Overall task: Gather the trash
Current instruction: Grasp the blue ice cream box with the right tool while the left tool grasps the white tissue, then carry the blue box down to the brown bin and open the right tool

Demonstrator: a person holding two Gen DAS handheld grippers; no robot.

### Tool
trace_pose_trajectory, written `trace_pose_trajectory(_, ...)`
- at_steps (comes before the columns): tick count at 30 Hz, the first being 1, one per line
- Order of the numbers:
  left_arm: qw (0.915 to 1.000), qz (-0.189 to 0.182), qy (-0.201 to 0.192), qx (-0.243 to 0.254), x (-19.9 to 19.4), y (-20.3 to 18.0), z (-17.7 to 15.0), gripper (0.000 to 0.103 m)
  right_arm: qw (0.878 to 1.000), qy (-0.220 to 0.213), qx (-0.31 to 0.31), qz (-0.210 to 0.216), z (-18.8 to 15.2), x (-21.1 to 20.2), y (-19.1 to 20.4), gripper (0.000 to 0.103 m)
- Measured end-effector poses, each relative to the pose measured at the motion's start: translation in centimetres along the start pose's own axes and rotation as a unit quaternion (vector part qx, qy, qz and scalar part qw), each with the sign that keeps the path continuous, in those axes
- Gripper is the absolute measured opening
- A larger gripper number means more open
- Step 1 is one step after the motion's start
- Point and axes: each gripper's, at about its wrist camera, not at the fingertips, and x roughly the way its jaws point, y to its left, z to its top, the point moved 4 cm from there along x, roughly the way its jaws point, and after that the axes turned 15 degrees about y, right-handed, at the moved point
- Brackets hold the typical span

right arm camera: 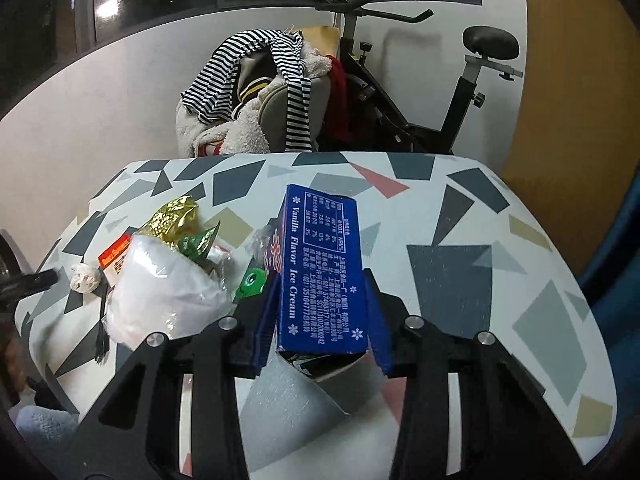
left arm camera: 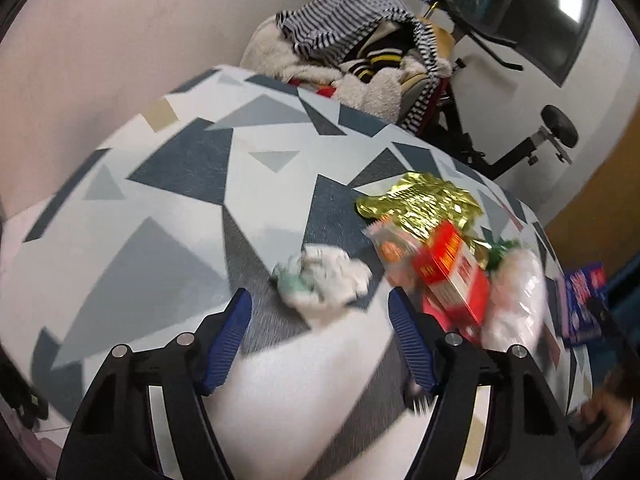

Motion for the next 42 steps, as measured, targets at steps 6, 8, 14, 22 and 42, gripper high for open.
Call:
trace_pose_trajectory(6,0.9990,-0.006,0.030,-0.034,4.2,0.9,2.3,0.069,1.000,0.003,-0.005,-0.001,-1.5,-0.9,0.3,0.042)
trace_pose_trajectory(8,0.9993,-0.012,0.032,-0.013,4.6,0.2,2.1,0.056,1.000,0.006,0.001,0.003,-2.2,-1.4,0.1,0.042)
trace_pose_trajectory(14,0.9992,-0.015,0.024,0.028,2.4,-1.4,0.3,0.048,1.000,0.009,0.024,0.017,-3.9,-2.6,-0.7,0.042)
trace_pose_trajectory(22,0.9952,-0.029,-0.002,0.093,-3.5,-3.8,-5.3,0.048,0.999,0.006,0.020,0.034,-6.5,-5.0,0.6,0.042)
trace_pose_trajectory(42,0.9775,-0.056,-0.040,0.199,-10.7,-7.6,-21.1,0.048,0.978,0.083,-0.122,0.146,-19.2,-7.1,11.6,0.042)
